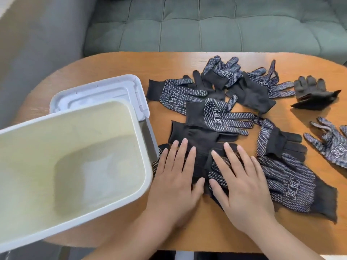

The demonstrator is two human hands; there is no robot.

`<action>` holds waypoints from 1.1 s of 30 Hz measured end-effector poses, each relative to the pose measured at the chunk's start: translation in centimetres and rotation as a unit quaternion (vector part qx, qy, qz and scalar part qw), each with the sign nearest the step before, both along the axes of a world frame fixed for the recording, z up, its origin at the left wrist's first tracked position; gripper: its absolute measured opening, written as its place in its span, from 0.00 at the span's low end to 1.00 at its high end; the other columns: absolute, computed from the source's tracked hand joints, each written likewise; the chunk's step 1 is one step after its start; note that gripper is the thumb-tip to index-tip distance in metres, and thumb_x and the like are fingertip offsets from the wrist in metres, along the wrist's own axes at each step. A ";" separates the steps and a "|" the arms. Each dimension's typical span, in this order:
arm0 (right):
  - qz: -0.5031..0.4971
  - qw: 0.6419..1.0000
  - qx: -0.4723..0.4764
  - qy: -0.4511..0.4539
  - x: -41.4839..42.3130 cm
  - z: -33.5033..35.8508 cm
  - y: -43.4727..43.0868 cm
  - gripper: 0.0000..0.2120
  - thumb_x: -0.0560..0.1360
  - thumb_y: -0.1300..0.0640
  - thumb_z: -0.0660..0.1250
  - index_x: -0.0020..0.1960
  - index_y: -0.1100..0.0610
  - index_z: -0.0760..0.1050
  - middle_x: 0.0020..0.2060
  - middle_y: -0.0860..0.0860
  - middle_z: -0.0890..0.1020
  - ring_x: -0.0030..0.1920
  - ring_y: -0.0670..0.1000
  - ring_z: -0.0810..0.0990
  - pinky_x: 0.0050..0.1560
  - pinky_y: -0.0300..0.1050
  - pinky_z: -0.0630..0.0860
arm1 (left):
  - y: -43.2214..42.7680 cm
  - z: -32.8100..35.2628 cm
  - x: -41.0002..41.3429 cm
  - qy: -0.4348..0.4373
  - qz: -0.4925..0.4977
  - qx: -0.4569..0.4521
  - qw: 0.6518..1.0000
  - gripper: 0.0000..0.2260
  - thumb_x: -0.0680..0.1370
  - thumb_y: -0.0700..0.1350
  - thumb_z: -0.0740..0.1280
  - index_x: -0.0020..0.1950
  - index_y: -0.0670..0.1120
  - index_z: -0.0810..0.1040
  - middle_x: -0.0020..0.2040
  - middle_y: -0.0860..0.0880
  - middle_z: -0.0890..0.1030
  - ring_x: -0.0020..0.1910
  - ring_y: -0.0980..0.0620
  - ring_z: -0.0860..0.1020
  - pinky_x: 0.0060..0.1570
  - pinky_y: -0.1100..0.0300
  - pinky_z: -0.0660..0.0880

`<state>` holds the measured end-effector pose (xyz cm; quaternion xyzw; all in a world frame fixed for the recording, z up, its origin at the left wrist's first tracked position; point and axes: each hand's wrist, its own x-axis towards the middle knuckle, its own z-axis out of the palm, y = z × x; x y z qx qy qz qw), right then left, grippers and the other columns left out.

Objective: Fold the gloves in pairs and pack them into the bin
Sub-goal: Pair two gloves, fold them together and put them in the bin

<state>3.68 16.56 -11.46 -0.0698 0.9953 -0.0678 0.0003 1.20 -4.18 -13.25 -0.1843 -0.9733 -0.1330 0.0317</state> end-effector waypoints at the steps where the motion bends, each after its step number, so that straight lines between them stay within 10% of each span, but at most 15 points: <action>1: -0.004 1.000 0.006 0.003 0.0 -0.2 0.1 0.31 0.85 0.36 0.55 0.85 0.44 0.60 0.85 0.50 0.59 0.86 0.57 0.54 0.82 0.65 0.58 | 0.1 0.0 0.1 0.004 0.005 0.009 1.000 0.34 0.85 0.59 0.60 0.86 0.44 0.60 0.87 0.44 0.53 0.87 0.44 0.49 0.83 0.40 0.54; 14: -0.026 0.999 0.036 0.019 0.3 -0.6 0.0 0.32 0.83 0.30 0.41 0.85 0.35 0.52 0.86 0.44 0.57 0.86 0.51 0.53 0.85 0.55 0.51 | -0.6 0.9 -0.5 0.023 0.088 0.071 0.993 0.34 0.84 0.62 0.47 0.87 0.47 0.53 0.88 0.44 0.46 0.86 0.45 0.43 0.78 0.57 0.28; 26: 0.015 1.000 0.016 -0.012 -1.4 0.2 1.5 0.33 0.80 0.28 0.34 0.84 0.31 0.43 0.86 0.41 0.46 0.86 0.47 0.42 0.85 0.54 0.43 | -3.1 0.7 -1.9 -0.025 0.107 0.087 0.990 0.31 0.86 0.62 0.56 0.86 0.50 0.56 0.87 0.47 0.53 0.86 0.46 0.49 0.85 0.49 0.48; 33: 0.011 0.992 -0.056 0.112 -2.4 -0.6 2.8 0.25 0.84 0.36 0.58 0.79 0.39 0.69 0.81 0.47 0.68 0.81 0.52 0.62 0.81 0.57 0.62 | -3.2 -0.1 -2.4 0.044 0.083 0.112 0.989 0.25 0.83 0.60 0.62 0.76 0.49 0.72 0.72 0.51 0.69 0.75 0.49 0.65 0.78 0.51 0.64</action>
